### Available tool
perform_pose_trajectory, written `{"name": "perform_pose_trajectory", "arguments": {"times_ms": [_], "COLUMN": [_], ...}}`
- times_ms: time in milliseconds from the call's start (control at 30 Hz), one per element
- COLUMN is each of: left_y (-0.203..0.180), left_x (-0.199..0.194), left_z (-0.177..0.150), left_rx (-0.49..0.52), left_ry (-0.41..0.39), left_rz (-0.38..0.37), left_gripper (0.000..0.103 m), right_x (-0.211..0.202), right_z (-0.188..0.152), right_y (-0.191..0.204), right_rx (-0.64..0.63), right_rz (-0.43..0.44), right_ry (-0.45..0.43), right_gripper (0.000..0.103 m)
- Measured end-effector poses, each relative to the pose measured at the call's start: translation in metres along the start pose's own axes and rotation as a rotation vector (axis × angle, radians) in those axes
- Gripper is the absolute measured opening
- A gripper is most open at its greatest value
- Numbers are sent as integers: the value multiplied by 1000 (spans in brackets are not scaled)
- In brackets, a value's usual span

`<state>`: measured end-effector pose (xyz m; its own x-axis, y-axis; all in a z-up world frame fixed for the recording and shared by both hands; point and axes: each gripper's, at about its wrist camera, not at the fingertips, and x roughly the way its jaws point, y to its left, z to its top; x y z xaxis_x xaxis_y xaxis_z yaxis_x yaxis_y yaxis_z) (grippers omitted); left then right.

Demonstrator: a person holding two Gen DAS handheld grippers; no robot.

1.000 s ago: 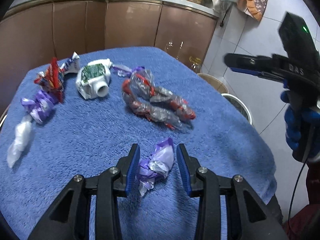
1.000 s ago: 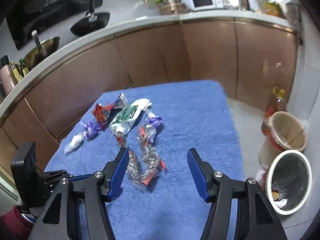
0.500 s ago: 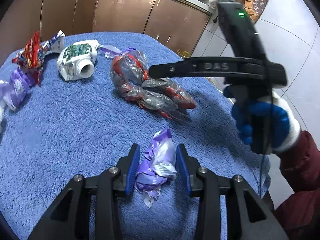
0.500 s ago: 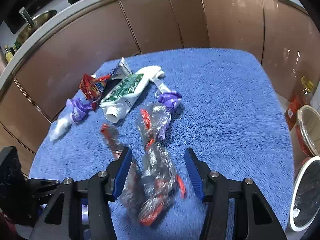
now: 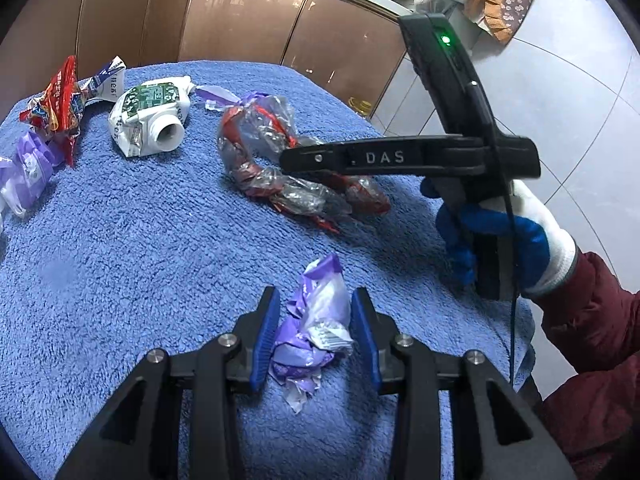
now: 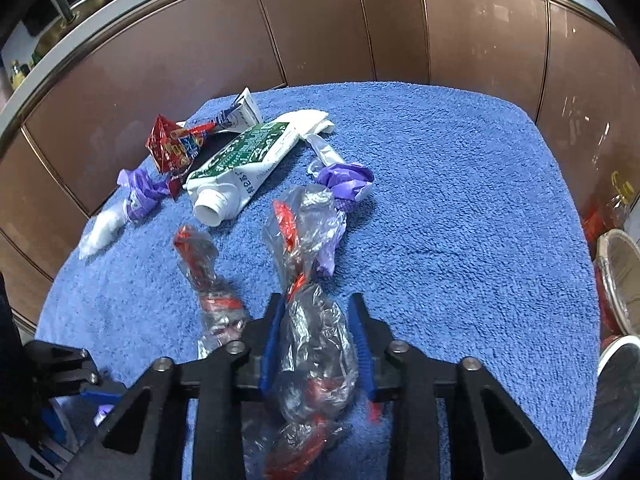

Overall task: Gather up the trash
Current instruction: 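Grasp the purple wrapper with the left tool while the right tool grasps the clear plastic wrapper, then carry both wrappers over the white bin and open both tools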

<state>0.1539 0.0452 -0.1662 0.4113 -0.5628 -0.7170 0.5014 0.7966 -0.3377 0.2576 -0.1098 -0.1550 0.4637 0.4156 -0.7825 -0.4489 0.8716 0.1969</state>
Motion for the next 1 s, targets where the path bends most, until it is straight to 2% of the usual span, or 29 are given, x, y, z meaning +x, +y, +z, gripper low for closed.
{"name": "perform_pose_trajectory", "arguments": {"times_ms": [167,500,800,1000], "left_y": [-5,-19,-35,-51], "left_x": [3,0,-29,-57], "left_z": [3,3,-11,-16], "left_rx": [25,42,-7,-19], "left_ry": [0,-28,-75,-134], "left_rz": [34,104,109,142], "left_gripper": [30,28,28,28], "right_x": [-10,-64,-120,-159], "right_z": [-7,-30,-61,-80], "right_y": [-3,-10,-7,1], "right_rx": [28,95,144,150], "right_rz": [4,-28,-53,-44], "right_ry": [-22,-97,-155,-210], "right_gripper": [17,16,16,16]}}
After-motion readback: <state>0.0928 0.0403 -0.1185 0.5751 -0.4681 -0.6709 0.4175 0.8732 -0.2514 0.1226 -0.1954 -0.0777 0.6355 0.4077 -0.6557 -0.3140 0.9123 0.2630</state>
